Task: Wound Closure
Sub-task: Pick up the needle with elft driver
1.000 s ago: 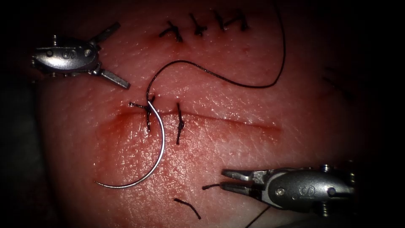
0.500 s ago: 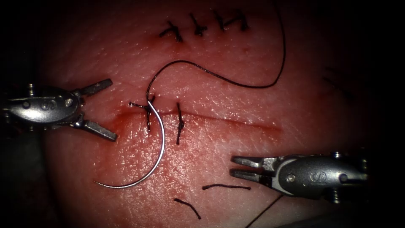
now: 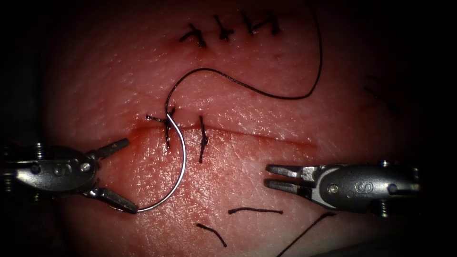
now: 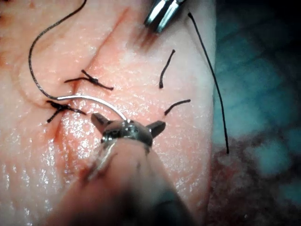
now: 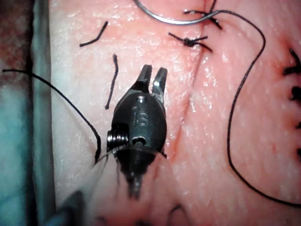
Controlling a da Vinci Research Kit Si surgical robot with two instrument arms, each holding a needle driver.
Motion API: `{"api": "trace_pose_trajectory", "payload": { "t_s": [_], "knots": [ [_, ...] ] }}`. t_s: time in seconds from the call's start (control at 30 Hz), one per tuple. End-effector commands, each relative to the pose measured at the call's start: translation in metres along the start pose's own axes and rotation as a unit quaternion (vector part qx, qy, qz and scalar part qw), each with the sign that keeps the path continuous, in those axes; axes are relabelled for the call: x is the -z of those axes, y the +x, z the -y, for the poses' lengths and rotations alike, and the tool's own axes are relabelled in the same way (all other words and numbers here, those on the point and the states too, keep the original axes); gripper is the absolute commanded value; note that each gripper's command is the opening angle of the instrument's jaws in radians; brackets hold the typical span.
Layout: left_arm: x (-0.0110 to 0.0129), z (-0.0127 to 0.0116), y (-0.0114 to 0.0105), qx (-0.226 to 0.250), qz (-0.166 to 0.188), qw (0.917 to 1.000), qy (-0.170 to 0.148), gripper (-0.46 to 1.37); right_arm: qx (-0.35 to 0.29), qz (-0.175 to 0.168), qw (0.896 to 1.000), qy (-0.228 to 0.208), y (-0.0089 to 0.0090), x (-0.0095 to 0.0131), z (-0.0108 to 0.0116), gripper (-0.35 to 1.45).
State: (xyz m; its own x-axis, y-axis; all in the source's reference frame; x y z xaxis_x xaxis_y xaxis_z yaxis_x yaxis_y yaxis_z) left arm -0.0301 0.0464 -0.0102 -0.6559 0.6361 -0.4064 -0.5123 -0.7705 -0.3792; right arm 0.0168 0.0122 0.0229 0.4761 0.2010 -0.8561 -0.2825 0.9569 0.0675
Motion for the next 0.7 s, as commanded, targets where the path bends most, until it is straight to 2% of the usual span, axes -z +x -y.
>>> {"api": "trace_pose_trajectory", "payload": {
  "t_s": [0.03,0.17,0.3,0.33,0.43,0.7],
  "knots": [
    [-0.0003,-0.0002,0.0001,-0.004,0.007,0.9999,0.006,0.82,0.0,0.0,1.0,-0.002,0.0,0.0001,0.0001,-0.15],
    [-0.0017,-0.0009,-0.0008,-0.009,0.011,0.9997,0.021,0.74,0.0,0.0,1.0,-0.002,0.0001,0.0002,0.0002,-0.15],
    [-0.0029,-0.0011,-0.0015,-0.019,0.029,0.9987,0.038,0.62,0.0,0.0,1.0,-0.002,0.0002,0.0003,0.0004,-0.16],
    [-0.0034,-0.001,-0.0016,-0.025,0.034,0.9977,0.052,0.62,0.0,0.0,1.0,-0.002,0.0002,0.0004,0.0004,-0.16],
    [-0.0043,-0.001,-0.0021,-0.033,0.036,0.9966,0.066,0.61,0.0,0.0,1.0,-0.002,0.0002,0.0004,0.0004,-0.16],
    [-0.0067,-0.0008,-0.0037,-0.048,0.06,0.994,0.077,0.64,0.0,-0.001,1.0,-0.001,0.0003,0.0005,0.0005,-0.18]
  ]
}}
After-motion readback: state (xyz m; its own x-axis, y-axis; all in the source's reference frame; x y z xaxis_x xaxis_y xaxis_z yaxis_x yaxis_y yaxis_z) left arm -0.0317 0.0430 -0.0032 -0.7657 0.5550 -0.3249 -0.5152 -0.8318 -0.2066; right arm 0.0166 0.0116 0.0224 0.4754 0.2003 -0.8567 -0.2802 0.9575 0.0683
